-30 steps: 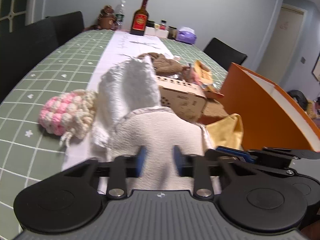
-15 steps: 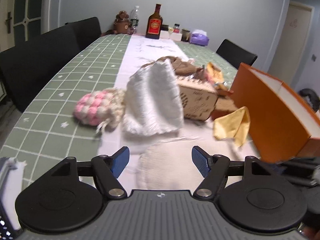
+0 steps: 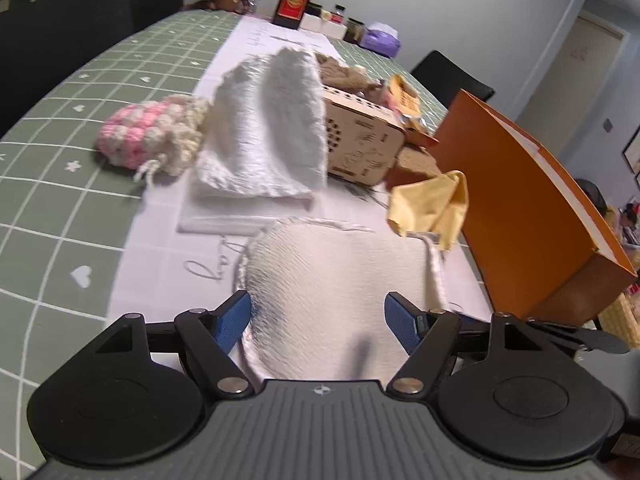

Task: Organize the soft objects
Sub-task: 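Lower the left gripper onto the beige round pad and close on it, then lift the beige pad with the left gripper while the right gripper grasps the white cloth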

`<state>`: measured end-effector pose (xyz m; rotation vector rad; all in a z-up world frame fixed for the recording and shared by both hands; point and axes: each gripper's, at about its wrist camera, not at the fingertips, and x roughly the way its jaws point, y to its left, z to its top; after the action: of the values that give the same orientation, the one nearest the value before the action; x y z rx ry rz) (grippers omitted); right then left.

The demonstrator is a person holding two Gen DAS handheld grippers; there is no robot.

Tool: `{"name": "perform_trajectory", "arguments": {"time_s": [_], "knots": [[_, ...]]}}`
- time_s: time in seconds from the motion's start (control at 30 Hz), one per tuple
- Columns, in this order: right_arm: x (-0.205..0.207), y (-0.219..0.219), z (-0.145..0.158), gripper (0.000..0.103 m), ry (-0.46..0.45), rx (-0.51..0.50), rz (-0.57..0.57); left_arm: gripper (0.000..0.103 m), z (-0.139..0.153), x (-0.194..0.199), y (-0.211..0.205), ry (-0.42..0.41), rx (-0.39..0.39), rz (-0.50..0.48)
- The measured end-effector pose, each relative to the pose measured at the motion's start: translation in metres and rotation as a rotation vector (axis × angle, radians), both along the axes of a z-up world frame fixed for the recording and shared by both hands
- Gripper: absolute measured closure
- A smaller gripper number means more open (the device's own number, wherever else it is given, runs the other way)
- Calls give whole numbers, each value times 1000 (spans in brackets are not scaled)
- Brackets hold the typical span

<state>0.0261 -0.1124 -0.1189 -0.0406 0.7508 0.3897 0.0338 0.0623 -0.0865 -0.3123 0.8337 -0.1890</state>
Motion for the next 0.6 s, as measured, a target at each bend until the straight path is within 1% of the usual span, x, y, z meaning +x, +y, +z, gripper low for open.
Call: {"name": "perform_trajectory", "arguments": {"time_s": [0.1,0.2,0.27,0.33,0.4,0.43,0.5,0.53,0.57,0.6], "knots": [[-4,9,0,91,-4,9,35,19,1,2,-6,23,-35,-19],[-9,18,-1,92,-17,3,82,19,3,4,-15,40,-28,-30],[-13,23,-1,92,-27,-3,108,20,3,6,-22,53,2,-37],[-15,26,-1,92,-33,-7,119,24,4,8,-30,61,50,-40],[-16,27,-2,93,-39,-12,122,28,4,11,-35,69,73,-33],[-17,27,-2,93,-43,-14,127,31,4,12,-37,74,85,-35],[-17,28,-2,93,-48,-22,138,41,4,12,-44,65,128,-40],[-18,28,-2,93,-49,-23,144,47,4,12,-46,56,149,-38],[-18,27,-1,92,-48,-22,147,56,3,12,-47,49,168,-35],[-18,26,-1,90,-48,-18,149,60,2,11,-47,44,187,-30]]}}
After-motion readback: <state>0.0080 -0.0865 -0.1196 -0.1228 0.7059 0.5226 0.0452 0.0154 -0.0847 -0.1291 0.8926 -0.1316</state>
